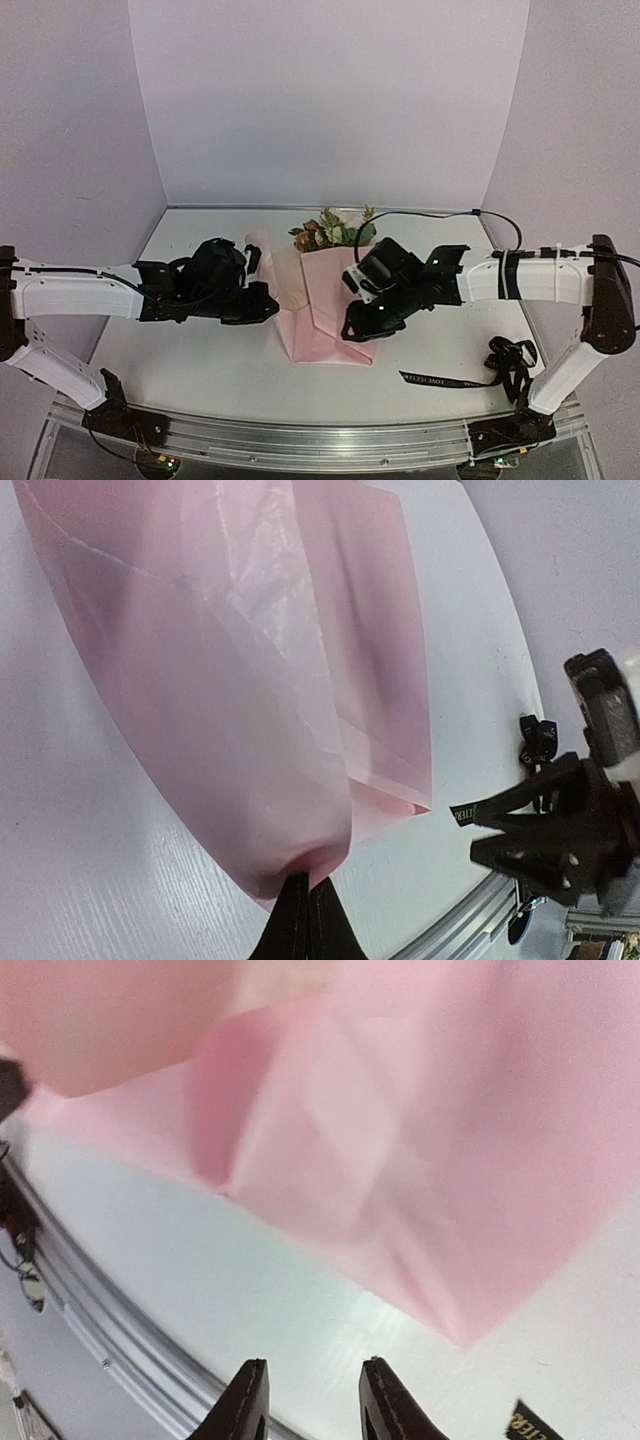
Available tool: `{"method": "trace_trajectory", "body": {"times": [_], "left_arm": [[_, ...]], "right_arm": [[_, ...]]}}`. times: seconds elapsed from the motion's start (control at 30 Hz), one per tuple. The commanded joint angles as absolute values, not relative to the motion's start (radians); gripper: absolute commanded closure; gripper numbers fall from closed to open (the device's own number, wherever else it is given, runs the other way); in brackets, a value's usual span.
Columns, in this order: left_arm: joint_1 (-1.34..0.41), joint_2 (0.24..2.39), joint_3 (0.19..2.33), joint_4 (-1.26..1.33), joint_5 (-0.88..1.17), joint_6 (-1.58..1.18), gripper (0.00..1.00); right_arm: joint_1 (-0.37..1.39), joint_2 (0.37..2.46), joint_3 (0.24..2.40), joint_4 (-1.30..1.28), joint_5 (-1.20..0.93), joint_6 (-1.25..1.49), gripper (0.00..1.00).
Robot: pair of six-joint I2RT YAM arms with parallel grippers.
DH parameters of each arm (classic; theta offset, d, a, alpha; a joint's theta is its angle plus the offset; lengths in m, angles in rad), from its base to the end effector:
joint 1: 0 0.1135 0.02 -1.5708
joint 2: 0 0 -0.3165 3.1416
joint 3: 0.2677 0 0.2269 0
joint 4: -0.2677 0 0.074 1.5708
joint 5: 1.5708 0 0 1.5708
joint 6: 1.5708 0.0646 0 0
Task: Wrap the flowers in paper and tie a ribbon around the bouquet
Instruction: Fold the 2/3-folded wrapping paper at the center of the board.
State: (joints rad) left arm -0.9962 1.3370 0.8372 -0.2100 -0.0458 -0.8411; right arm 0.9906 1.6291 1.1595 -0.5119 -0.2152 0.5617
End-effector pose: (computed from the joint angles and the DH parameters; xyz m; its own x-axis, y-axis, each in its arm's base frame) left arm 0.1506 -0.2272 0.2789 -0.8471 -0.0617 -0.5279 0.2824 0.7891 -0.5455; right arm 0.1732 0.2894 0.2700 -0.8556 -0.3561 -0.3758 -0.5038 0.7396 0.4463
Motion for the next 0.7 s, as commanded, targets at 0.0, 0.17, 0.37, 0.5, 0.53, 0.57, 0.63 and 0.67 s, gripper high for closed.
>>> {"method": "trace_trajectory", "body": {"times": [0.0,0.17,0.37,0.5,0.53,0.57,0.63,0.67], "left_arm": [[-0.997,1.367,0.909,-0.194,-0.004,-0.777,1.0],[-0.997,1.396,0.932,-0.187,0.043,-0.744,1.0],[-0.997,1.413,0.948,-0.17,0.079,-0.721,1.0],[-0.998,1.429,0.96,-0.147,0.103,-0.711,1.0],[-0.999,1.437,0.966,-0.14,0.112,-0.707,1.0],[-0.999,1.445,0.972,-0.136,0.124,-0.703,1.0],[-0.999,1.467,0.986,-0.12,0.154,-0.694,1.0],[-0.999,1.48,0.995,-0.109,0.168,-0.688,1.0]], "right_arm": [[0.914,1.571,1.004,-0.531,-0.123,0.635,0.7],[0.89,1.603,0.967,-0.455,-0.125,0.688,0.81],[0.888,1.674,0.962,-0.37,-0.135,0.756,0.86],[0.887,1.726,0.976,-0.35,-0.141,0.771,0.9],[0.887,1.736,0.976,-0.343,-0.141,0.775,0.9],[0.887,1.743,0.975,-0.334,-0.142,0.78,0.91],[0.887,1.756,0.971,-0.309,-0.145,0.791,0.91],[0.887,1.762,0.968,-0.3,-0.148,0.796,0.92]]}}
